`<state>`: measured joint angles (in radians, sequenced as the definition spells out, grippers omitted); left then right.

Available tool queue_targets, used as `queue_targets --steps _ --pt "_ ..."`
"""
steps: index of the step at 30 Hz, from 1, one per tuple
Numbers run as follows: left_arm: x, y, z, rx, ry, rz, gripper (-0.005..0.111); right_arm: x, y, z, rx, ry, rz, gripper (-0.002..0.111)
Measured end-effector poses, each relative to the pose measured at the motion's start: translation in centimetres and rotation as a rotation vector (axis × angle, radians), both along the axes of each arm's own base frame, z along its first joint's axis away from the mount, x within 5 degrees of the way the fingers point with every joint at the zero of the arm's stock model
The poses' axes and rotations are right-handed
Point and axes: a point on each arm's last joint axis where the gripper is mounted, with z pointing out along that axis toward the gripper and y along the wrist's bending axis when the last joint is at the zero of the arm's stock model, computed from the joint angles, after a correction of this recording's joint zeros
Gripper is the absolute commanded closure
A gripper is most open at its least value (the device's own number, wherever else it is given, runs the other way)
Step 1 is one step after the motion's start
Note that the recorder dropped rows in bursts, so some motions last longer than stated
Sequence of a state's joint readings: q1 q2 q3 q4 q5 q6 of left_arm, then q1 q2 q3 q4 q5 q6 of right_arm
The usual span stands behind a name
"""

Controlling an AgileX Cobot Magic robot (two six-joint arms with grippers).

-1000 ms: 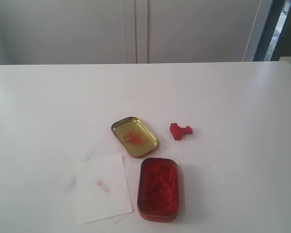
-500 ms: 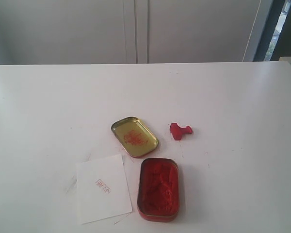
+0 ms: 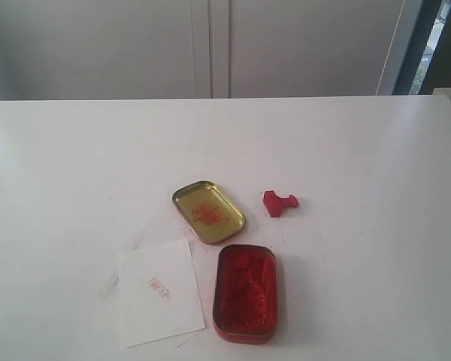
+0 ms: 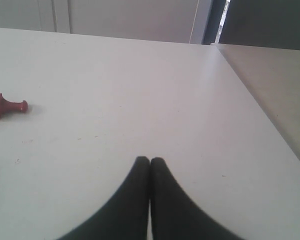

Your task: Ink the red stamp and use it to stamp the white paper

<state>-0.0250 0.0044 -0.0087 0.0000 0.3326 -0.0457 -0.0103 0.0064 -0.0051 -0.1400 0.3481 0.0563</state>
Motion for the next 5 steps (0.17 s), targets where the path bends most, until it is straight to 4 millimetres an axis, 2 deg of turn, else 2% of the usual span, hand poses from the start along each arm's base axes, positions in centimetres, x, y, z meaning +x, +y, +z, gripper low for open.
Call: queue_targets --steps 5 --pt "0.0 0.0 0.0 0.0 0.0 0.0 0.107 0.0 0.0 0.0 0.0 0.0 0.0 0.108"
